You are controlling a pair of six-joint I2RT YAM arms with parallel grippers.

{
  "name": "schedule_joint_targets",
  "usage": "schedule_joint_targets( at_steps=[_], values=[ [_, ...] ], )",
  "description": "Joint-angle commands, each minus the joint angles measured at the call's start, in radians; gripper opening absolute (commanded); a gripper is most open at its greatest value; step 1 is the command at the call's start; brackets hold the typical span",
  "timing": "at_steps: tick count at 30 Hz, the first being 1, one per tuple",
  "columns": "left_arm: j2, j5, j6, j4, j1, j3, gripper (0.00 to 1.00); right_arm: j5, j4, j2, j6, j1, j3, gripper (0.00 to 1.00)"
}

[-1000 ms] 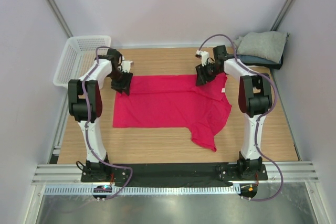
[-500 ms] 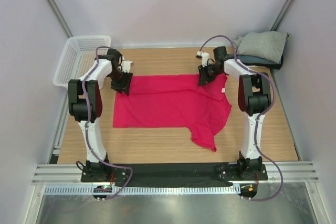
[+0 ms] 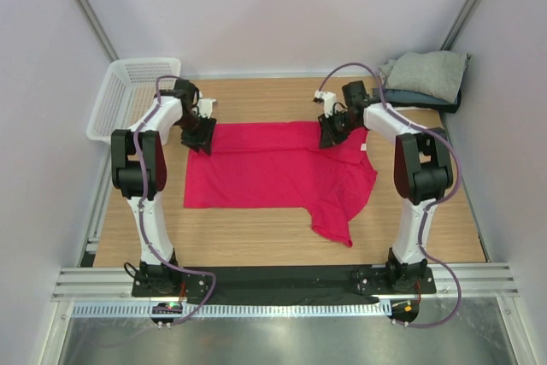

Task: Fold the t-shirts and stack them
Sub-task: Fold the tshirt

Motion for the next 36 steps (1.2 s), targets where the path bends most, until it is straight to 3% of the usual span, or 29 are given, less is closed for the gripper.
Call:
schedule_joint_targets(
  at_steps=[1,6,10,21,31,36],
  values=[
    [-0.014,0.021,-0.006,0.035,-0.004,0.003,0.46,-0.014,0.013,-0.138,0.045,0.091,-0.117,0.14],
    [-0.023,0.013,-0.004,0.037,-0.006,0.004,0.46,-0.034,0.033,-0.212,0.104,0.162,-0.209,0.2],
    [-0.038,0.007,-0.003,0.037,-0.004,0.004,0.46,0.006,0.015,-0.225,0.078,0.142,-0.157,0.22],
    [-0.02,0.009,-0.009,0.006,-0.006,0.035,0.46,0.05,0.053,-0.059,0.052,-0.014,0.048,0.22],
    [-0.046,0.0,0.002,0.002,-0.006,-0.002,0.45,0.085,0.067,0.064,0.047,-0.024,0.094,0.22],
    [-0.051,0.001,0.002,0.012,-0.006,-0.005,0.45,0.105,0.052,0.026,0.029,-0.024,0.033,0.22]
  ],
)
